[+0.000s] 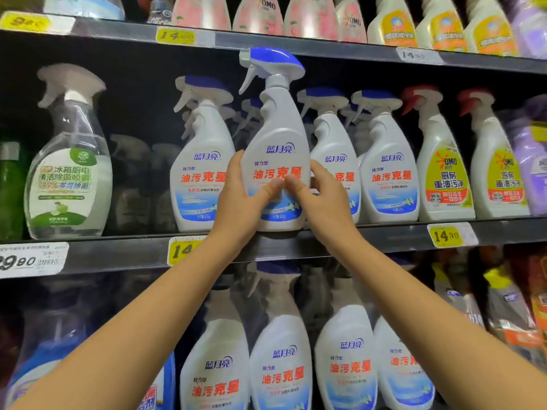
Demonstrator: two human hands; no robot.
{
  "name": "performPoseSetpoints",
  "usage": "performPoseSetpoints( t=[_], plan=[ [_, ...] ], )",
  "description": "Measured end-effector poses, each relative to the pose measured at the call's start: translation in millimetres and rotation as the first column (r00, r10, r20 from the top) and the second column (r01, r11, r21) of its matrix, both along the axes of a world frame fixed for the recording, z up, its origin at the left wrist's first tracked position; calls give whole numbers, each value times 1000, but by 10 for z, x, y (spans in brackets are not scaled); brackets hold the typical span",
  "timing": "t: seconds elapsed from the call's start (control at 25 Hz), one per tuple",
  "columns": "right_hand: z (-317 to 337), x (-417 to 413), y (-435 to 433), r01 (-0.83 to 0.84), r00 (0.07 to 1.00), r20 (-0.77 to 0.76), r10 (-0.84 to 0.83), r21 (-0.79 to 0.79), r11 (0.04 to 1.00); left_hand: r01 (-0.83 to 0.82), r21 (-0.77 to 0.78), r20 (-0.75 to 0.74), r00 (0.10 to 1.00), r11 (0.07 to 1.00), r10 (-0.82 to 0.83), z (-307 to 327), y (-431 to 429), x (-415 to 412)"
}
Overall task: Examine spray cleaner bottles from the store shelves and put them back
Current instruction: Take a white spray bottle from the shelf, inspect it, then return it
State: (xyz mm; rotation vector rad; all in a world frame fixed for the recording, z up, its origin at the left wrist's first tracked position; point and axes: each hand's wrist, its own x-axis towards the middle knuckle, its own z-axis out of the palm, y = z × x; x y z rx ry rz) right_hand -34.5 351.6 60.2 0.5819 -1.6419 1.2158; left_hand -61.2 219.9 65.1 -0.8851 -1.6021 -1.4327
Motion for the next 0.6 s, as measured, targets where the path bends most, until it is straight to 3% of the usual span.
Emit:
performPoseSetpoints(
  t=[0.16, 0.32, 0.4, 0.6],
  plan=[
    [-68, -73, -65, 86, 993, -83, -89, -34, 996, -243, -77, -84, 968, 967, 237, -7, -4, -3],
    [-113, -130, -80, 158, 981, -105, -161, -31, 987, -662, -67, -265, 733, 747, 626, -142, 15, 42],
    [-109, -151, -85, 180, 976, -112, -184, -43, 983, -697, -13, -302, 686, 717, 662, -189, 21, 53],
    [-79, -170, -121, 237, 964, -109, -244, -75, 969, -687, 4, -296, 693, 726, 657, -195, -3, -21]
  ],
)
